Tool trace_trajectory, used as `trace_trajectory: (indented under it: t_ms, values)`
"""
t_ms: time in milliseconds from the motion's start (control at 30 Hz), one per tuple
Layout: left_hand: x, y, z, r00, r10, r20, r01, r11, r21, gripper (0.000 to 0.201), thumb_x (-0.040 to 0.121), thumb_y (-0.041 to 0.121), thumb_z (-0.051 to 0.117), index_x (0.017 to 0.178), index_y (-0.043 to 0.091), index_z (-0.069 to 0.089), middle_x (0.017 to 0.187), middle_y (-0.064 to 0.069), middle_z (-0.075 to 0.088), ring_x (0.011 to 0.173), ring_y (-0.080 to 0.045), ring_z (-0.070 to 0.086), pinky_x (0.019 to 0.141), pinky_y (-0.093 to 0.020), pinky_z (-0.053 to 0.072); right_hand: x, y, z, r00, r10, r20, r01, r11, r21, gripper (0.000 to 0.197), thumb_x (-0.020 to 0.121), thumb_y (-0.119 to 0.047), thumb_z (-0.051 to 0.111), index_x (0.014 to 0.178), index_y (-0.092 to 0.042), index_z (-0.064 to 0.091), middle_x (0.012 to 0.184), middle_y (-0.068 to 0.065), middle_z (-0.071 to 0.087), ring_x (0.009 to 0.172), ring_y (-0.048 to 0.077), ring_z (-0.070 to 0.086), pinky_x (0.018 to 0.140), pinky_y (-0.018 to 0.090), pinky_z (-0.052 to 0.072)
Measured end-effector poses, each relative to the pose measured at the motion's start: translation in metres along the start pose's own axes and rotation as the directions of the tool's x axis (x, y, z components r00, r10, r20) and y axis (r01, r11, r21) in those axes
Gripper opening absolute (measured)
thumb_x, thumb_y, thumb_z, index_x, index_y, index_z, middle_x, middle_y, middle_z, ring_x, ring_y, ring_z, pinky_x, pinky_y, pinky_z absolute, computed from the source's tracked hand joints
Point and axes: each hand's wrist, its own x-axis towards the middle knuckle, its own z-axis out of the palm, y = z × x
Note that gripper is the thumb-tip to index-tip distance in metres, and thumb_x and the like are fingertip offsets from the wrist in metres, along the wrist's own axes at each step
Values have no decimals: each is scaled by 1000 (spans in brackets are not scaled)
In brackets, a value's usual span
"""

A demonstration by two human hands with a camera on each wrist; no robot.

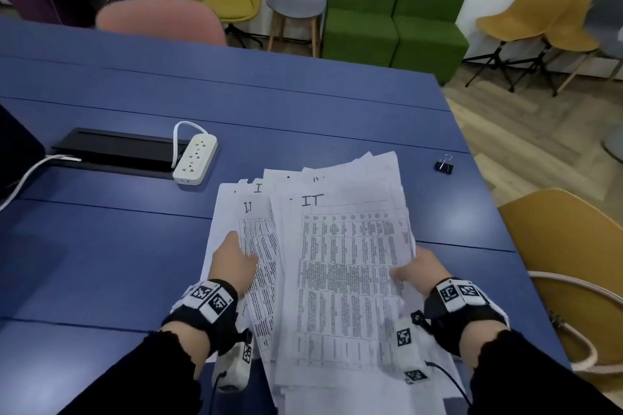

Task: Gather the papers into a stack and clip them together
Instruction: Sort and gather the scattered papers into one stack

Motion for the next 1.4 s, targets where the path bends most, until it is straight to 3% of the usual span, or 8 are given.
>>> trace_trajectory:
  t_ms: [167, 333, 567, 767, 1000, 1100, 1200, 1400]
  values:
    - [7, 3, 1, 1000, -7, -15, 8, 995, 103, 25, 99, 31, 43, 96, 10, 56, 106, -9, 64, 86, -26, 51, 76, -32, 43, 1, -15, 23, 997, -6, 83, 6, 1000, -1, 38, 78, 1, 70, 115, -7, 63, 111, 8, 68, 97, 22, 63, 85, 27, 47]
    - [11, -5, -17, 978, -158, -134, 187, 954, 236, 31, 97, 37, 43, 120, 27, 61, 143, -11, 38, 129, -35, 34, 104, -51, 32, 5, -14, 35, 995, 14, -103, -14, 1000, 1, 29, 74, 5, 69, 101, -5, 64, 106, 12, 69, 89, 23, 64, 79, 28, 51]
    - [12, -17, -35, 976, -219, 2, 218, 970, -106, 54, 94, 11, 54, 142, 5, 30, 135, -20, 51, 113, -35, 53, 90, -38, 41, 9, -15, 46, 993, 112, -25, -107, 982, 156, 49, 74, -12, 73, 116, -7, 48, 110, 7, 63, 96, 22, 63, 74, 29, 49]
    - [-1, -38, -40, 988, -126, 92, 133, 989, -72, 26, 89, 8, 57, 115, 9, 53, 108, -6, 63, 95, -25, 58, 81, -34, 47, -14, -29, 54, 994, 35, 102, -15, 980, -196, 31, 93, -13, 44, 122, -2, 43, 118, 10, 56, 103, 25, 55, 85, 31, 45]
    - [-23, -63, -64, 949, -74, 307, 106, 990, -90, 21, 84, 2, 67, 103, 11, 65, 97, -5, 73, 75, -16, 68, 55, -23, 50, -32, 8, 16, 977, 11, 211, 62, 939, -338, 18, 81, -18, 67, 72, -14, 51, 72, 0, 55, 62, 15, 50, 50, 20, 39]
    - [-26, -62, -62, 963, -67, 262, 117, 977, -179, 13, 90, 6, 64, 100, 11, 68, 94, -5, 74, 81, -21, 71, 59, -27, 53, -41, 19, 17, 973, 24, 230, 74, 911, -406, 29, 76, -19, 72, 65, -14, 46, 62, -1, 48, 57, 16, 45, 50, 20, 39]
    - [-21, -58, -53, 975, -70, 211, 116, 971, -211, 11, 90, 6, 63, 97, 10, 70, 93, -5, 74, 82, -23, 71, 65, -29, 54, -39, 19, 26, 998, -39, 41, 53, 907, -418, 25, 80, -21, 68, 63, -15, 50, 63, -4, 50, 60, 15, 49, 49, 20, 35]
    - [-16, -43, -29, 971, -85, 221, 140, 959, -246, 10, 91, 11, 63, 88, 13, 72, 87, -6, 77, 83, -28, 72, 82, -47, 58, -38, 4, 53, 989, -25, -145, -11, 971, -238, 25, 97, -12, 35, 75, -9, 47, 72, 0, 49, 75, 23, 48, 60, 28, 33]
